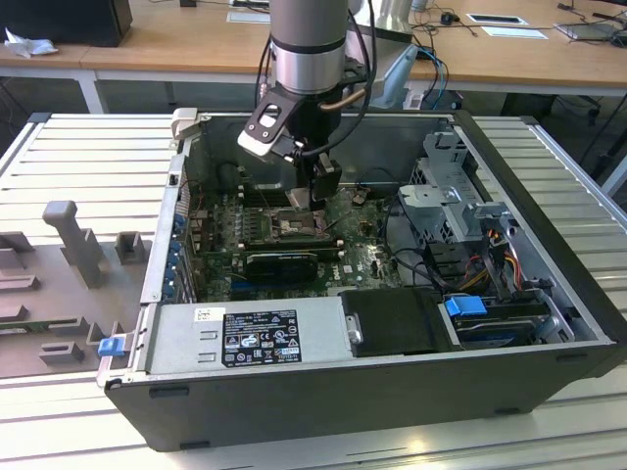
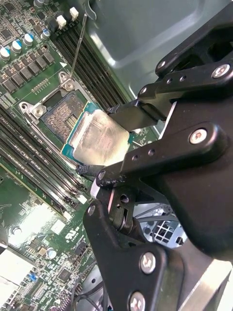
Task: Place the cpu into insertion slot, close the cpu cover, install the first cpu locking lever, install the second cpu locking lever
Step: 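Place the cpu into insertion slot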
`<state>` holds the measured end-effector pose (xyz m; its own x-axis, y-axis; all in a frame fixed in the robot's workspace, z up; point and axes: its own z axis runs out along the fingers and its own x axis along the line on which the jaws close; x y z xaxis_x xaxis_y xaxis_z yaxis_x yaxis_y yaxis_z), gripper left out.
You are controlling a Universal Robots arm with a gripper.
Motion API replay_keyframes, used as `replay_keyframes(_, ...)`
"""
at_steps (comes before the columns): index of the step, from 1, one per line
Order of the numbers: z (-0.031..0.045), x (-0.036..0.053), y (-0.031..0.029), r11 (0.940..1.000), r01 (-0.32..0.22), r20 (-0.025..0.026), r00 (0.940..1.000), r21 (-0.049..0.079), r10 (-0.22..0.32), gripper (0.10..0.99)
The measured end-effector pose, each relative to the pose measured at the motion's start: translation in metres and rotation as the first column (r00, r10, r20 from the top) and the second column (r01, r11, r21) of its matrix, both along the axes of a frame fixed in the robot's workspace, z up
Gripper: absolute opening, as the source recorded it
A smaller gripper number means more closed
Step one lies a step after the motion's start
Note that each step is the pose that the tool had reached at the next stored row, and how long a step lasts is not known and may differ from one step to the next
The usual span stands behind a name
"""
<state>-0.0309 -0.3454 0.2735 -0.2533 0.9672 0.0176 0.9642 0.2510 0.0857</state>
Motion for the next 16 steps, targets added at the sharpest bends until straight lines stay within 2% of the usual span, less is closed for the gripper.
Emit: replay_keyframes(16, -0.0080, -0.0002, 0.0000, 0.9999, 0.017, 0.0000, 0.9999, 0.000, -0.017, 0.529)
